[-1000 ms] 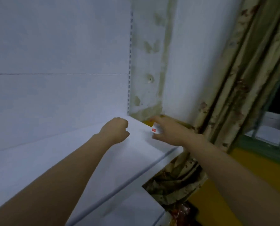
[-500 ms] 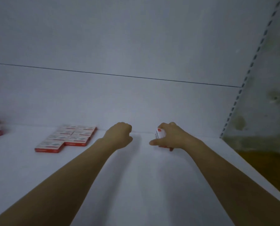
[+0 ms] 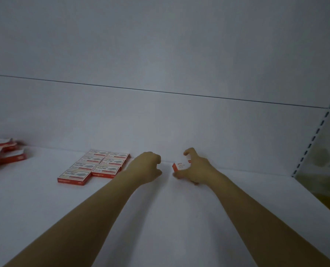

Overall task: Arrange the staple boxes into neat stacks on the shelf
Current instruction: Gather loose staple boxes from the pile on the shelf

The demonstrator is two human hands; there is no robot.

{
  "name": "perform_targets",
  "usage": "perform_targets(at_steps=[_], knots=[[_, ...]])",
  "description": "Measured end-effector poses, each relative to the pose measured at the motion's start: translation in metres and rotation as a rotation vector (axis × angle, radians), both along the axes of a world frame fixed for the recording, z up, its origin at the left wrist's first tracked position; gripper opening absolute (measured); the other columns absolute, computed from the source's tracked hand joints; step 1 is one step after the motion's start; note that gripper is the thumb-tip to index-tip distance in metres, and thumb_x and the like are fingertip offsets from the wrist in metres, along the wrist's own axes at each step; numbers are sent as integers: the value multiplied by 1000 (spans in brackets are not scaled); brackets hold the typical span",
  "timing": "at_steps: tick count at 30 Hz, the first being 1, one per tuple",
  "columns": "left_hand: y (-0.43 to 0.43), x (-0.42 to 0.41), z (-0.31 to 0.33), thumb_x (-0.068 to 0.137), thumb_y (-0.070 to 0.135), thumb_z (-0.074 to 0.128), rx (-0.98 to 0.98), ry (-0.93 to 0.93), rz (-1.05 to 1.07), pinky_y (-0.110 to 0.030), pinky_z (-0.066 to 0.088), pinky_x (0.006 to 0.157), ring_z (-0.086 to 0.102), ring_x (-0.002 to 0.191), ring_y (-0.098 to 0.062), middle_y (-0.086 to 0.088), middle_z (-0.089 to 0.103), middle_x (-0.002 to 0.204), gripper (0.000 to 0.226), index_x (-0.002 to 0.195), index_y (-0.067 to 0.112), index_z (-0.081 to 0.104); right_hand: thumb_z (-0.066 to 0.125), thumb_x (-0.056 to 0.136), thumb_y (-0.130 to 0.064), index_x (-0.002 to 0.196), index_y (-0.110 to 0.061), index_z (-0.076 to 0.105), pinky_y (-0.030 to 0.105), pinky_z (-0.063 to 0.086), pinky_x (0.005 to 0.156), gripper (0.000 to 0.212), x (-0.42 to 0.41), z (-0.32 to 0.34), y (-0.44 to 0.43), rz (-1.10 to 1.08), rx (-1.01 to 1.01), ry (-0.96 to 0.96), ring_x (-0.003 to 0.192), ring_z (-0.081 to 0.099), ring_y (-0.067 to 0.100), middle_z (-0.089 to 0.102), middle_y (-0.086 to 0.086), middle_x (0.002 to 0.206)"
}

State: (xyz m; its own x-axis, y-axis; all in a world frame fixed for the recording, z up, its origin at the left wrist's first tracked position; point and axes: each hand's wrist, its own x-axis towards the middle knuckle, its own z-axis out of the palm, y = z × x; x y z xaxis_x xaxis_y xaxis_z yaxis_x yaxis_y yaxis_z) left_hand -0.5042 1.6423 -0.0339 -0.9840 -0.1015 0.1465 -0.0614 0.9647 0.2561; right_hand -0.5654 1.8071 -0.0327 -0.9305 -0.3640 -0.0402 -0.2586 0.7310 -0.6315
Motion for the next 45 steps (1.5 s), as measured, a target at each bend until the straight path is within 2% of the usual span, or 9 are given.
perform_targets(at_steps=[4,8,11,15,24,29,34,37,45], knots=[[10,-10,-5,83,30,68,29,5,-71,-29,40,94,50,116,-22,-7,54,125,54,131,15,50,82,61,-48,106,-25,44,21,43,59,63,-6,-7,-4,-51,-73,97,90,55,21,51,9,115],[18,-18,-7,81,28,70,61,67,-86,-31,44,90,52,111,-23,-7,54,122,58,133,16,47,85,64,-20,125,-20,44,15,38,72,73,-7,-5,0,-25,-106,146,89,46,14,40,7,115],[21,-23,-8,83,26,67,70,136,-82,-33,46,92,52,111,-23,-7,53,122,57,134,16,44,74,73,-3,126,-19,45,18,42,75,63,-10,-6,4,-37,-150,245,93,50,16,40,6,112],[27,-27,-7,86,26,64,121,249,-86,-30,45,91,54,110,-23,-8,55,121,49,129,12,47,65,81,-8,118,-19,52,24,46,70,40,-8,-6,9,-55,-202,416,89,55,19,47,5,103],[31,-38,0,88,24,62,206,358,-94,-25,43,92,53,111,-22,-8,55,124,50,133,12,46,67,81,-10,117,-18,51,29,53,72,40,-9,-2,17,-41,-248,476,90,56,20,49,7,104],[29,-39,2,82,18,71,380,337,-181,-17,41,91,54,112,-17,-4,52,132,63,138,13,42,71,81,-17,118,-20,52,25,54,65,42,-8,4,22,21,-442,209,81,62,19,59,-2,101],[20,-35,10,76,18,76,927,131,-182,-27,52,89,65,98,-17,-5,67,112,47,119,9,61,64,85,-39,106,-14,57,33,54,71,33,-13,10,35,24,-483,-39,69,63,14,66,1,85],[20,-33,16,81,24,72,1180,-14,-174,-26,54,81,65,86,-19,-12,67,98,35,109,4,65,58,83,-55,86,-11,59,30,51,62,44,-13,14,37,-55,-530,-228,65,59,16,61,5,74],[29,-30,21,84,48,61,1252,-248,7,-25,51,63,61,67,-19,-13,64,81,47,98,3,64,46,75,-77,80,-10,55,24,38,50,67,-3,19,36,-169,-453,-448,52,51,15,52,2,59]])
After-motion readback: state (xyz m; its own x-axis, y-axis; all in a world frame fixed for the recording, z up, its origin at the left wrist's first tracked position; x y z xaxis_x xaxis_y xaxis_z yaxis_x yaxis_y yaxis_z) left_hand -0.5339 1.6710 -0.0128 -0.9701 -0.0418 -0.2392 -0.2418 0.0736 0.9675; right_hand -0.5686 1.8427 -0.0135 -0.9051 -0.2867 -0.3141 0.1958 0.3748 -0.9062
